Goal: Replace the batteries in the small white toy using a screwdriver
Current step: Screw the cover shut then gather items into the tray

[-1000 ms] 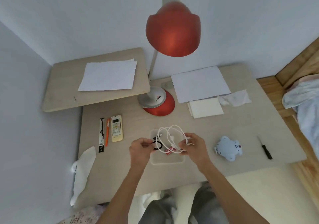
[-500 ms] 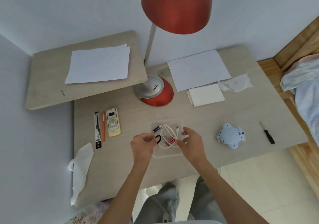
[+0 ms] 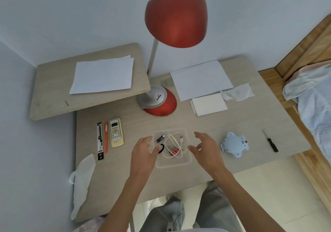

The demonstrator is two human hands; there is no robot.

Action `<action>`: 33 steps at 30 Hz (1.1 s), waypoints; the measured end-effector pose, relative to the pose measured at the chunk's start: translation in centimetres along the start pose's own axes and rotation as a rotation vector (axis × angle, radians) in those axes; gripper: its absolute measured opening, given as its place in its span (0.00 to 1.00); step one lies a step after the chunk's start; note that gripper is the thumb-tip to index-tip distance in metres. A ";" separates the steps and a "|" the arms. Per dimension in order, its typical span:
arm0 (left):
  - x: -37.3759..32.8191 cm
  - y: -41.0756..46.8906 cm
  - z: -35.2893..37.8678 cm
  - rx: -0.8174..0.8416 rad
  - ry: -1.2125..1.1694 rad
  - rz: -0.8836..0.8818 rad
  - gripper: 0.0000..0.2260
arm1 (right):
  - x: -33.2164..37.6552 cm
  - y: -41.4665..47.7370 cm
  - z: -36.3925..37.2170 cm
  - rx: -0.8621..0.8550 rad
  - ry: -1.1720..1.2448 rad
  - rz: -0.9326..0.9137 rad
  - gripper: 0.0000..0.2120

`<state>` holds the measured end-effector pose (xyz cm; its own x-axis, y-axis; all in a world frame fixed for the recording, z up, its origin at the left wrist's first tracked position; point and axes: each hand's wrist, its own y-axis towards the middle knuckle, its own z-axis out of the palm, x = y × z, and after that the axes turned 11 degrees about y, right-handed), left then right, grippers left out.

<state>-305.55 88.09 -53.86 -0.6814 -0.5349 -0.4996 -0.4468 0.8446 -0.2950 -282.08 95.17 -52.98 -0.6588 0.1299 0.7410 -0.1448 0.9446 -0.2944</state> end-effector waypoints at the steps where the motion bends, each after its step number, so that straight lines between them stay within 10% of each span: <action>1: -0.2 -0.1 -0.1 -0.019 0.081 0.058 0.25 | 0.0 -0.1 -0.5 -0.013 -0.009 -0.011 0.30; 18: 0.4 -0.7 2.8 0.079 0.412 0.152 0.35 | -8.1 0.3 -6.2 -0.128 -0.568 -0.024 0.34; 33: 2.6 0.3 5.8 0.164 0.354 0.129 0.34 | -16.9 3.2 -12.0 -0.230 -0.534 0.109 0.28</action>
<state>-304.09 87.14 -59.94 -0.8961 -0.3745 -0.2382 -0.2656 0.8825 -0.3882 -262.51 99.65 -59.23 -0.9500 0.1168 0.2895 0.0693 0.9831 -0.1694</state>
